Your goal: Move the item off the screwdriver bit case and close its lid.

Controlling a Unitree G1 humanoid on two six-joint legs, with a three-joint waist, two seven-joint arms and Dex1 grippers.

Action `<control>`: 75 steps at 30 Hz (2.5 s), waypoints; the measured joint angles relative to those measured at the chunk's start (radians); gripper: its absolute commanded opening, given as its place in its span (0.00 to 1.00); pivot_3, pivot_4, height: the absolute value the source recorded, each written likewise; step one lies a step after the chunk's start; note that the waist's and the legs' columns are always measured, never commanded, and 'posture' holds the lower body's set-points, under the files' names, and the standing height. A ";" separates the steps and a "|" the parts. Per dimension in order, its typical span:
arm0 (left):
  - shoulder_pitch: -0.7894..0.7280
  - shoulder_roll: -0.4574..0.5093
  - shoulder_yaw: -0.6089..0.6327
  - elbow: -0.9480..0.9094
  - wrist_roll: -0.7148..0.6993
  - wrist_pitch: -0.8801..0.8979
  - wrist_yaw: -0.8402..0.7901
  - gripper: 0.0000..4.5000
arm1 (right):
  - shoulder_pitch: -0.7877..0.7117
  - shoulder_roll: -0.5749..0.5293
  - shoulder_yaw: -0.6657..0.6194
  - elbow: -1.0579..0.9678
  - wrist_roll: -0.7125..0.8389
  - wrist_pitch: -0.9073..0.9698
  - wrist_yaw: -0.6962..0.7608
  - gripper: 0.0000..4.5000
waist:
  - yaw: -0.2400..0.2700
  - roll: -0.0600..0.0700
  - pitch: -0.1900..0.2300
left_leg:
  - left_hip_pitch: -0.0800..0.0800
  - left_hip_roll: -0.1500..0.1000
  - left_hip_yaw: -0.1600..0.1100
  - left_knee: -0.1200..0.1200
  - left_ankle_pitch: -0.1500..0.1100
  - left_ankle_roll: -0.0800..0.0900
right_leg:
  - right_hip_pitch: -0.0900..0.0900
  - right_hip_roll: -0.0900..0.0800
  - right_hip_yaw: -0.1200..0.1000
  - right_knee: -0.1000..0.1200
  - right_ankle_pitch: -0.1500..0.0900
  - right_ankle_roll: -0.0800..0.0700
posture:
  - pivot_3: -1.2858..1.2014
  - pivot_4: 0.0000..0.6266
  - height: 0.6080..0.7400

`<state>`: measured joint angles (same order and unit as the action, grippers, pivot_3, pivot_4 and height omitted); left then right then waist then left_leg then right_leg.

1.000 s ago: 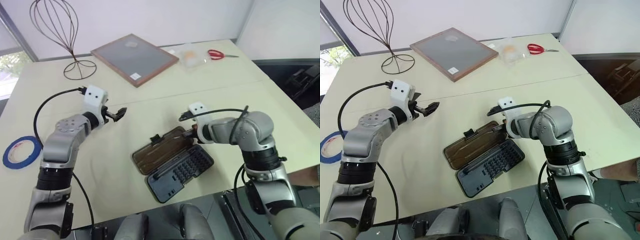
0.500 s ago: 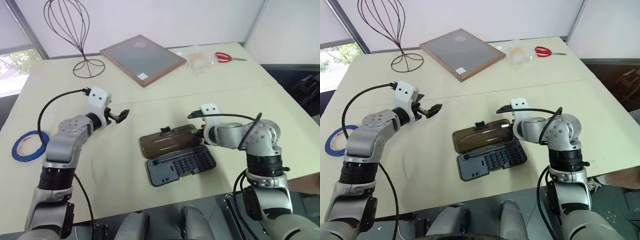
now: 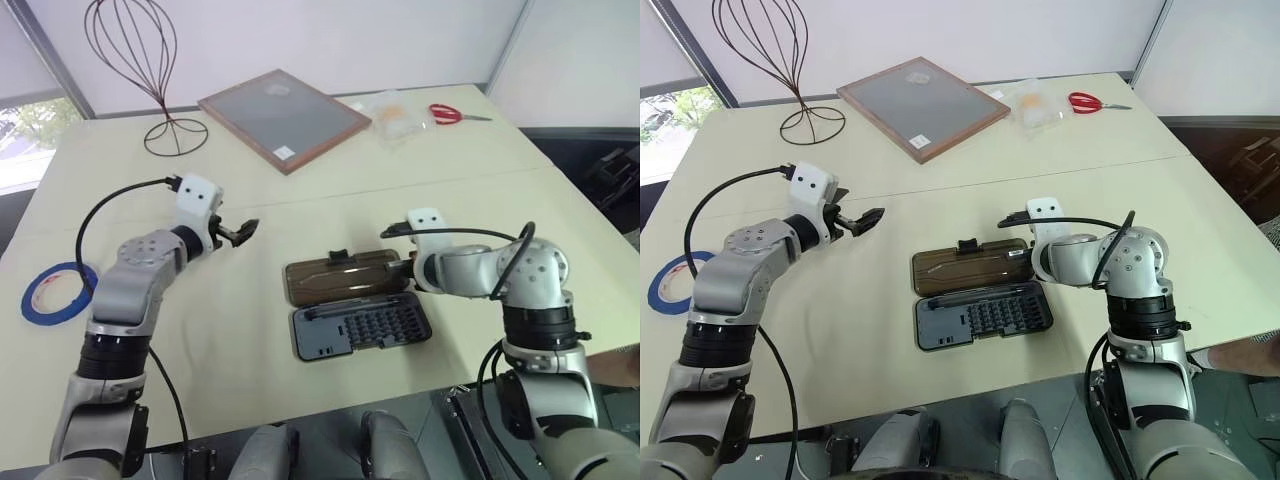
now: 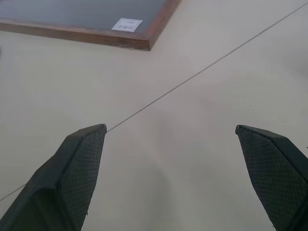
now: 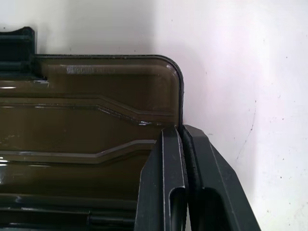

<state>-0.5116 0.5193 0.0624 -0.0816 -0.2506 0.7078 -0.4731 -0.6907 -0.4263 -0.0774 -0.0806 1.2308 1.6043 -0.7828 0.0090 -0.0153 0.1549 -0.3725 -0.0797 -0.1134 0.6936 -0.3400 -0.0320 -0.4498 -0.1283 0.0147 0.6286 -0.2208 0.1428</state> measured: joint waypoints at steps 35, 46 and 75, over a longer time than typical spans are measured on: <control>0.147 0.073 -0.068 -0.222 -0.304 -0.019 -0.468 0.13 | -0.073 -0.183 0.247 -0.189 -0.597 -0.354 0.692 1.00 | -0.026 0.001 0.001 | -0.001 0.003 0.005 -0.008 0.000 0.000 | -0.008 0.001 0.001 -0.003 0.000 0.000 | 0.52 0.24 1.00; 0.188 0.104 -0.250 -0.220 -0.298 -0.027 -0.612 0.01 | -0.076 -0.202 0.382 -0.103 -0.791 -0.678 1.096 1.00 | -0.029 0.002 0.001 | -0.001 0.004 0.006 -0.010 0.000 0.000 | -0.008 0.003 0.001 -0.009 0.000 0.000 | 0.52 0.24 1.00; 0.221 0.077 -0.368 -0.068 -0.131 -0.259 -0.644 0.01 | -0.279 -0.132 0.545 0.643 -1.199 -1.365 1.899 1.00 | -0.027 0.002 0.001 | 0.004 0.004 0.005 -0.010 0.000 0.000 | 0.000 0.003 0.000 -0.012 0.000 0.000 | 0.52 0.24 1.00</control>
<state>-0.2902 0.5966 -0.3056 -0.1499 -0.3819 0.4486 -1.1169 -0.9695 -0.5581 0.4677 0.5619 0.0318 0.2397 1.1159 -0.0181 -0.0128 0.1563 -0.3686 -0.0756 -0.1086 0.6841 -0.3398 -0.0324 -0.4498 -0.1256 0.0145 0.6167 -0.2207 0.1427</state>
